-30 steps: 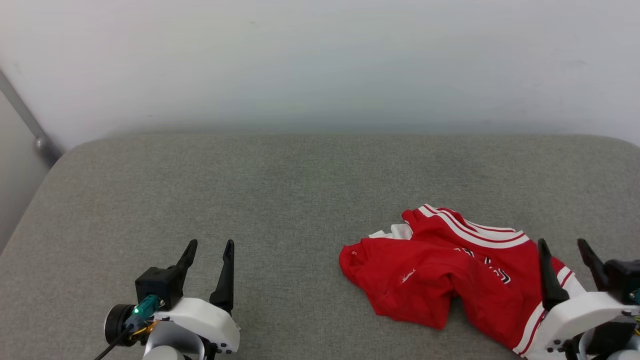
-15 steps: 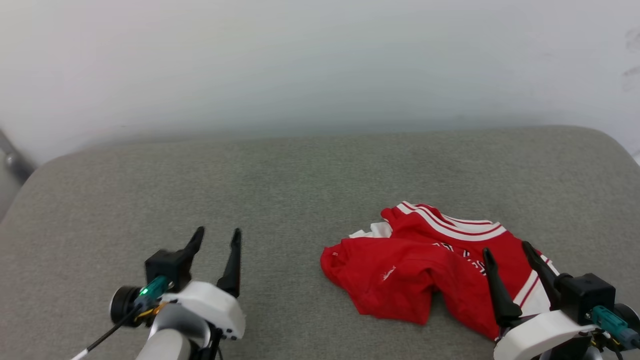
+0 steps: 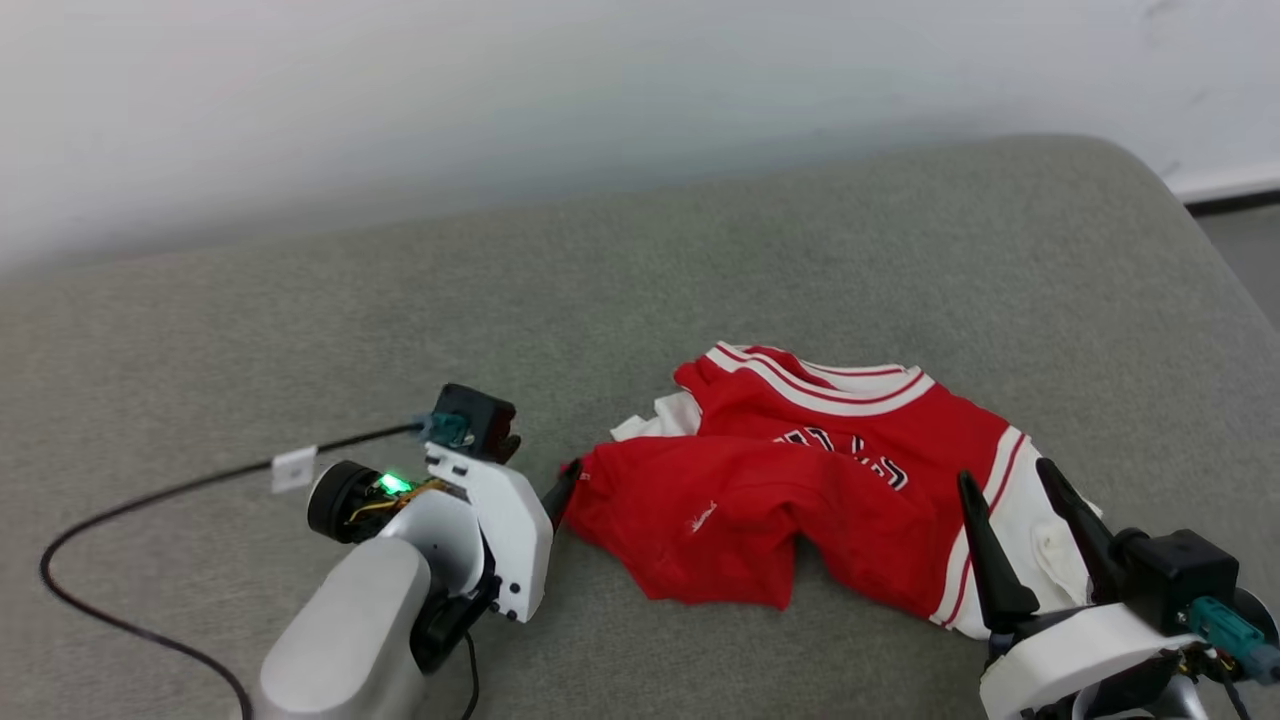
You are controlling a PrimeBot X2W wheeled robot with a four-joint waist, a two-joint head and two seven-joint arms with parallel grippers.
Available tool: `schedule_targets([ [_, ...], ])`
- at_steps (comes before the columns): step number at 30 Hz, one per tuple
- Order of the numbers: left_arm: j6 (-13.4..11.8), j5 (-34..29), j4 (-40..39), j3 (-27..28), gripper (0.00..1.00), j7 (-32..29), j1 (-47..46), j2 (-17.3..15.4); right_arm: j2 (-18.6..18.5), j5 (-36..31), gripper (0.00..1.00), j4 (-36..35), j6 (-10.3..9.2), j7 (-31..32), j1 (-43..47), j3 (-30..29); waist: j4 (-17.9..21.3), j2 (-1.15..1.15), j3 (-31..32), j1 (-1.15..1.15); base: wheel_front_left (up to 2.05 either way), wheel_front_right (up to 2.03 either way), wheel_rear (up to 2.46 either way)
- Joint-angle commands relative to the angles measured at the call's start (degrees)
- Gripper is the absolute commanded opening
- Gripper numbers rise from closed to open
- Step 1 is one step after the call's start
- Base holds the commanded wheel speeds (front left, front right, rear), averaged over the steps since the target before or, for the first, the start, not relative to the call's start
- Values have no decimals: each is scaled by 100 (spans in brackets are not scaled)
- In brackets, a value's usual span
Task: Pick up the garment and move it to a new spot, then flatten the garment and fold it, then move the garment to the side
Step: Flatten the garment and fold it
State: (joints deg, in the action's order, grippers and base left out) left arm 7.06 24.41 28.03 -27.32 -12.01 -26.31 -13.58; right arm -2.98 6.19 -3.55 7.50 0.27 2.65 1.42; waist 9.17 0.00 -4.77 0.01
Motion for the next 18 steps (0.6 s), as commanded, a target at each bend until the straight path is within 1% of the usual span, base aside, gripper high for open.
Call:
schedule_targets([
  [1,30,150,100,-141,100,-329,-188,-65,16,62,100,43,-2,-68,-108,0,246,0,-308,-1,0,0,0],
  [4,40,479,183,-533,100,-916,-443,-176,16,131,100,139,-2,-146,-192,36,356,0,-494,-1,0,0,0],
  [9,37,984,216,-1286,100,-1822,-739,-529,17,262,100,332,-2,-290,-305,120,473,0,-704,-1,0,0,0],
  [12,40,1306,338,-1751,100,-2455,-655,-657,15,311,100,446,-2,-355,-355,149,515,0,-735,-1,0,0,0],
  [14,49,1487,344,-1999,100,-2767,-612,-717,15,306,100,496,-2,-391,-391,164,532,0,-729,-1,0,0,0],
  [15,53,1602,337,-2054,91,-2851,-595,-725,15,291,100,517,-2,-396,-404,183,530,0,-723,-1,0,0,0],
  [16,54,1673,326,-2081,43,-2867,-609,-731,16,276,100,532,-2,-411,-415,201,523,0,-710,-1,0,0,0],
  [17,54,1776,310,-2095,8,-2870,-596,-709,16,265,100,557,-2,-428,-430,205,509,0,-686,-1,0,0,0],
  [18,54,1818,301,-2108,0,-2836,-590,-700,15,257,100,582,-2,-425,-428,193,482,0,-643,-1,0,0,0],
])
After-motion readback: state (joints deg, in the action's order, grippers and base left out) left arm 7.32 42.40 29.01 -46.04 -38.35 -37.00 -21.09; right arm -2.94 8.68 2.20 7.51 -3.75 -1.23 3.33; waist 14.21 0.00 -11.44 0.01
